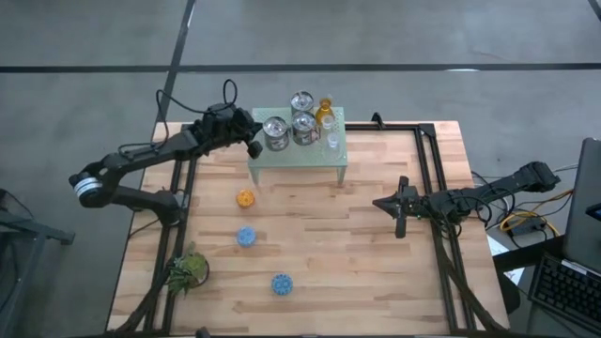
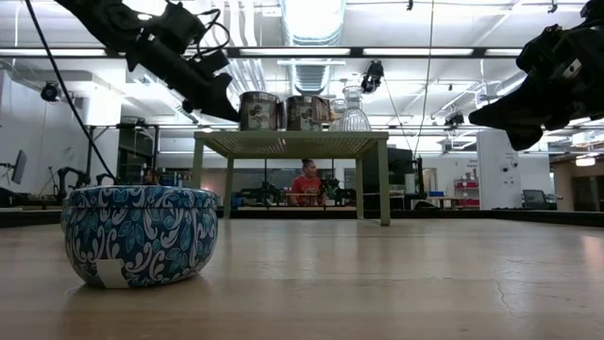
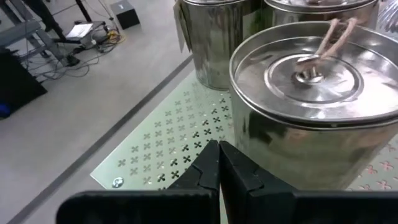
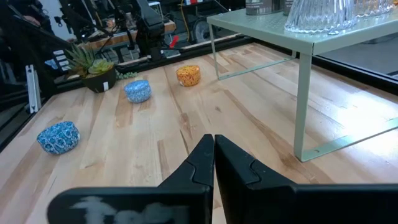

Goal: Pick & Place candle stick holders
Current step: Put the brown scented candle on the shelf

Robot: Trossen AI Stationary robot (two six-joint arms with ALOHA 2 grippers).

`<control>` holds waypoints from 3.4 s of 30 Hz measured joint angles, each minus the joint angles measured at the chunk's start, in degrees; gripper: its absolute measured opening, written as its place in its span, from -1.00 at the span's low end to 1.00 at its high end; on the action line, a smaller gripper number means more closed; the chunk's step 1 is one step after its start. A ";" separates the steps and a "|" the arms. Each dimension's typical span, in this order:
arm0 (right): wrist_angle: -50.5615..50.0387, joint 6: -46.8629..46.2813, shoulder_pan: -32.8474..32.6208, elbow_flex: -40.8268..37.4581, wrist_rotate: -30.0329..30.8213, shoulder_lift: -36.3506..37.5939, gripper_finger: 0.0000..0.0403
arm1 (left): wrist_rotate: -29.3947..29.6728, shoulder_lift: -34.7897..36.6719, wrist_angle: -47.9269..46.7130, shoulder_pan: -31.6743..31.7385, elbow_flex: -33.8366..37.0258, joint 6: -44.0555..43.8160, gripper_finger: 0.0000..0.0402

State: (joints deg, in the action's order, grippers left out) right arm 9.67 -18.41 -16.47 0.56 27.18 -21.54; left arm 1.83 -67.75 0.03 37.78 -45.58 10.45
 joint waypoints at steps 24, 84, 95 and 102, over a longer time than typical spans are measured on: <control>-0.04 0.44 0.02 0.00 0.00 -0.07 -0.96 | -12.07 0.57 0.39 0.00 0.00 -1.18 -0.98; 0.50 2.14 0.02 0.00 1.48 0.08 -0.96 | 2.66 0.76 8.97 -9.32 5.62 -22.65 -0.98; 0.53 2.32 0.02 0.00 2.68 0.09 -0.96 | 2.16 0.76 10.58 -11.61 5.62 -23.94 -0.98; 0.85 2.34 0.02 0.00 2.88 0.09 -0.96 | 2.21 0.76 12.35 -12.79 5.64 -24.08 -0.98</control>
State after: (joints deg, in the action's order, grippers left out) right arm 10.52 -16.08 -16.45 0.56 30.06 -21.45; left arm 4.03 -66.98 12.38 24.99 -39.94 -13.63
